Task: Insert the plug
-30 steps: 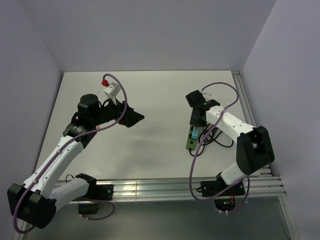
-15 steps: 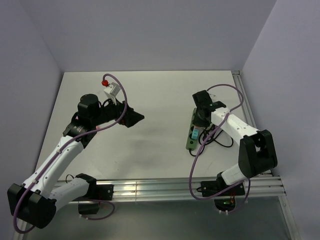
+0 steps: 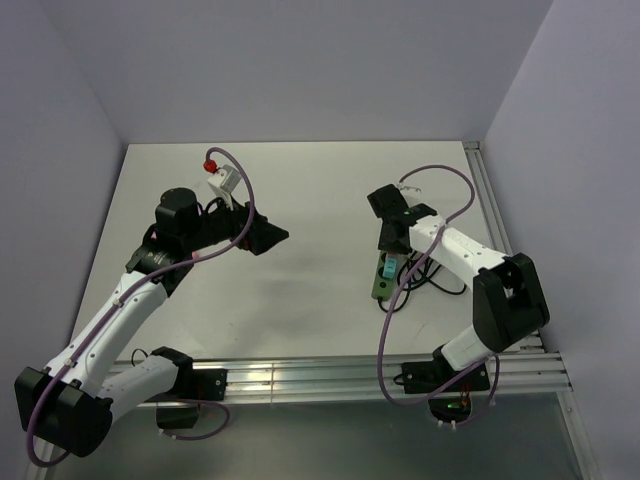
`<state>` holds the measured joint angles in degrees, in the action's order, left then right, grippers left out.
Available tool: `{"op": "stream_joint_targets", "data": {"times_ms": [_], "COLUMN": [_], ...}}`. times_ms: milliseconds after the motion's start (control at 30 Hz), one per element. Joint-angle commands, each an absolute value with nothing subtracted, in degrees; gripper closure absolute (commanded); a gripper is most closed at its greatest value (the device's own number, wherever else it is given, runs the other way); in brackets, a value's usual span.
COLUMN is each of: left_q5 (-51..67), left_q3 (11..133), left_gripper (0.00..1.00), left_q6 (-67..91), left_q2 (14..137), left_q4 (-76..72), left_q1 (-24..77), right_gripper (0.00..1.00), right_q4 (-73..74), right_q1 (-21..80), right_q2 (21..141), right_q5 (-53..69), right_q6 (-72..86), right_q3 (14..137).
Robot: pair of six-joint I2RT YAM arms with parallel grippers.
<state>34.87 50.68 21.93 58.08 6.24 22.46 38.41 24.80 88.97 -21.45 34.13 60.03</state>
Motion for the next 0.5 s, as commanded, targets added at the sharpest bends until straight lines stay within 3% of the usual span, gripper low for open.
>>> {"op": "stream_joint_targets", "data": {"times_ms": [0,200,467], "left_q5": [36.3,36.1,36.5], "left_q3": [50.6,50.5,50.5], "left_gripper": [0.01,0.01,0.00], "left_q6": [21.4,21.4,21.4], "left_q2": [57.7,57.7,57.7], "left_q4": [3.2,3.1,3.0], "left_q1": [22.5,22.5,22.5], "right_gripper": [1.00,1.00,1.00], "right_q4": [37.5,31.9,35.8], "right_q1": [23.3,18.7,23.4], "right_q2": [92.3,91.2,94.8], "right_q5": [-22.0,-13.8,-18.9], "right_q6": [34.7,33.0,34.5], "right_q3": [53.1,49.0,53.8]}}
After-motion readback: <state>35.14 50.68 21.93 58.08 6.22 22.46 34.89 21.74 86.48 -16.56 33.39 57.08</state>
